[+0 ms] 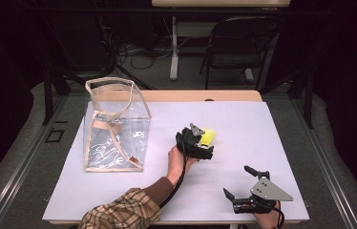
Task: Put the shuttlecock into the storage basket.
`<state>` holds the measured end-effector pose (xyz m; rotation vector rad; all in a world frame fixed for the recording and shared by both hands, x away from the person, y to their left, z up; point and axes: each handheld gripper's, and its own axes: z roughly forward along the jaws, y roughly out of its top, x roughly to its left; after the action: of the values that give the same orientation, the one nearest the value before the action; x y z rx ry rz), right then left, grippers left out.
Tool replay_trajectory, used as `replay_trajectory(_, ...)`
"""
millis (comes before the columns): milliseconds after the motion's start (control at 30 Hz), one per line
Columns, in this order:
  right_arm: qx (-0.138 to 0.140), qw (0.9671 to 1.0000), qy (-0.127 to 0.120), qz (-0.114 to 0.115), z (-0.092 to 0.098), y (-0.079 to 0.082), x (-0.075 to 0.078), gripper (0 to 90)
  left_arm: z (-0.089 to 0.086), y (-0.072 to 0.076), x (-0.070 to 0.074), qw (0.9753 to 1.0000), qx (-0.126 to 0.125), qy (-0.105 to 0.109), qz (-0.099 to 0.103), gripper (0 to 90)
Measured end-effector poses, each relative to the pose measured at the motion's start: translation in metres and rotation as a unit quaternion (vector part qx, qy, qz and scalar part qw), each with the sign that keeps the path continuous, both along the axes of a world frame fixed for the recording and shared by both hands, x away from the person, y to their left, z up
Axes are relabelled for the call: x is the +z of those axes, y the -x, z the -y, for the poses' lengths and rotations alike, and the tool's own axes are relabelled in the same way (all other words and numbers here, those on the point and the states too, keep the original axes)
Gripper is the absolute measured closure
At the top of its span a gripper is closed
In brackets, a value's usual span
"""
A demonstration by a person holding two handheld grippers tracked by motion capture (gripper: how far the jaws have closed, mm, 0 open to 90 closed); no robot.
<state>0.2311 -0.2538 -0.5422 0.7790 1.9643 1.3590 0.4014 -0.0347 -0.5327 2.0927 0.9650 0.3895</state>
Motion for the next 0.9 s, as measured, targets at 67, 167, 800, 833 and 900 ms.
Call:
replay_trajectory(67,0.0,1.0,0.001,0.001,0.0,0.0,0.0,0.1,0.003,-0.001,0.0,1.0,0.002,-0.002,-0.003,6.2)
replay_trajectory(167,0.0,1.0,0.001,0.0,0.0,0.0,0.0,0.1,0.006,-0.002,-0.001,1.0,-0.002,-0.007,-0.004,7.1)
replay_trajectory(800,0.001,1.0,0.002,0.0,0.001,0.0,0.0,0.1,0.023,-0.001,-0.018,0.9992,0.016,-0.022,-0.029,31.7)
replay_trajectory(833,0.001,1.0,0.002,0.0,0.001,0.0,0.0,0.2,0.023,-0.001,-0.019,0.9992,0.021,-0.019,-0.029,32.5)
replay_trajectory(900,0.001,1.0,0.002,-0.001,0.001,0.0,0.0,0.1,0.022,-0.002,-0.02,0.999,0.019,-0.019,-0.036,36.2)
